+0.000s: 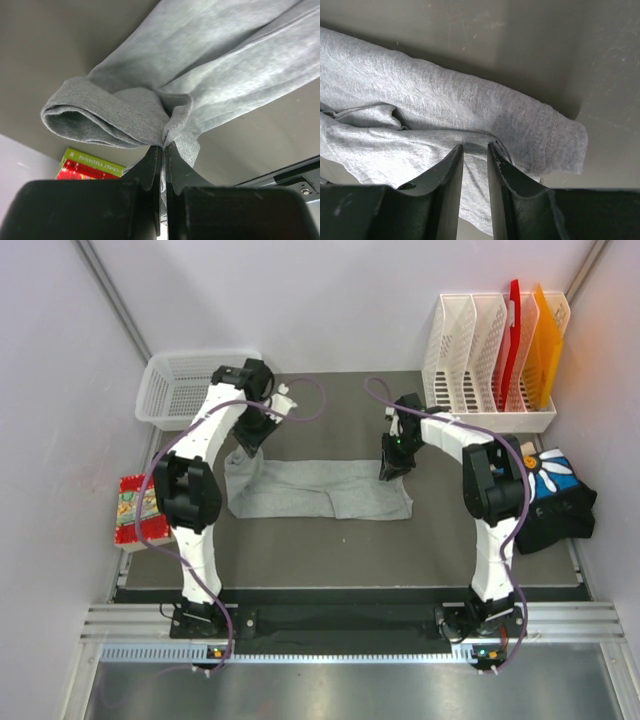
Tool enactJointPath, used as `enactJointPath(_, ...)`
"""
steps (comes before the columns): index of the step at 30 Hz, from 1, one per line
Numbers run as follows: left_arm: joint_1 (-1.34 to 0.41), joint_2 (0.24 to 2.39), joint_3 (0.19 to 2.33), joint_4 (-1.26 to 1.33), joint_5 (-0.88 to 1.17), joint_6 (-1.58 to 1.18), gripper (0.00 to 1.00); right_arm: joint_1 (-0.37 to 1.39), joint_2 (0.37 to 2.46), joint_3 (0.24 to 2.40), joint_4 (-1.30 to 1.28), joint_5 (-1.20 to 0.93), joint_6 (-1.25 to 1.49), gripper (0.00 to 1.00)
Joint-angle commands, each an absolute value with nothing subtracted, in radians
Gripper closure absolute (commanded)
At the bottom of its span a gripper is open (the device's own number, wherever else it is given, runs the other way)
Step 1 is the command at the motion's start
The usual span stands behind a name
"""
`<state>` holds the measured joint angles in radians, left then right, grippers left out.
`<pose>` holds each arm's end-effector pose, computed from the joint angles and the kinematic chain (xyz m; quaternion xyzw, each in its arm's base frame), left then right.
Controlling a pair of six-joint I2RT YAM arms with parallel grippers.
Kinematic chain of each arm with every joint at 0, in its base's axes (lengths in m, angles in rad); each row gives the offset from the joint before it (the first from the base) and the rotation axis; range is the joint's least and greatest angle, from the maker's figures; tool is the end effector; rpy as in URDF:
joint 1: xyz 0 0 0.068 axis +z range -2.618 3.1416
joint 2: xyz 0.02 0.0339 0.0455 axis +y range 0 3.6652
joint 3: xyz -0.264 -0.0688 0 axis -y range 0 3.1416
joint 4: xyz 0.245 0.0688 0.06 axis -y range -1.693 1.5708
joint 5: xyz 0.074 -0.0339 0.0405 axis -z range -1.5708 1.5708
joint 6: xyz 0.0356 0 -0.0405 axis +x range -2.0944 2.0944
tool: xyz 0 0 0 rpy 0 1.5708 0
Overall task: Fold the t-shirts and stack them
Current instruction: Fold the tshirt
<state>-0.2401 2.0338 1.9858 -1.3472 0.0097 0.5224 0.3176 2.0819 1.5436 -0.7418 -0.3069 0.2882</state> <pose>0.3930 -0.0966 0.2900 0.3710 0.9245 0.0076 0.0875 0.3968 0.1417 0.1663 -0.0365 0.9774 0.1870 0.0915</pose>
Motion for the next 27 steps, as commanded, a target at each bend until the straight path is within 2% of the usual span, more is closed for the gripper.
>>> enactJointPath(1,-0.311,2.051,1.996,-1.508,0.024,0.511,1.00,0.308,2.008,1.525,-0.756,-0.275,0.268,0.73)
enactJointPath(13,-0.465,2.146,2.060,-1.508,0.115,0.430,1.00,0.308,1.997,1.500,-0.742,-0.276,0.268,0.73)
enactJointPath(22,-0.500,2.224,2.140,-1.508,0.161,0.391,1.00,0.310,1.974,1.482,-0.741,-0.288,0.270,0.74)
enactJointPath(23,-0.503,2.232,2.149,-1.506,0.170,0.385,0.97,0.314,1.974,1.482,-0.741,-0.290,0.271,0.73)
enactJointPath(25,-0.514,2.250,2.154,-1.506,0.198,0.373,0.82,0.319,1.965,1.476,-0.741,-0.293,0.273,0.73)
enactJointPath(26,-0.518,2.256,2.158,-1.506,0.210,0.368,0.67,0.321,1.962,1.476,-0.741,-0.295,0.273,0.73)
enactJointPath(27,-0.520,2.263,2.163,-1.506,0.221,0.362,0.57,0.321,1.959,1.474,-0.742,-0.296,0.275,0.73)
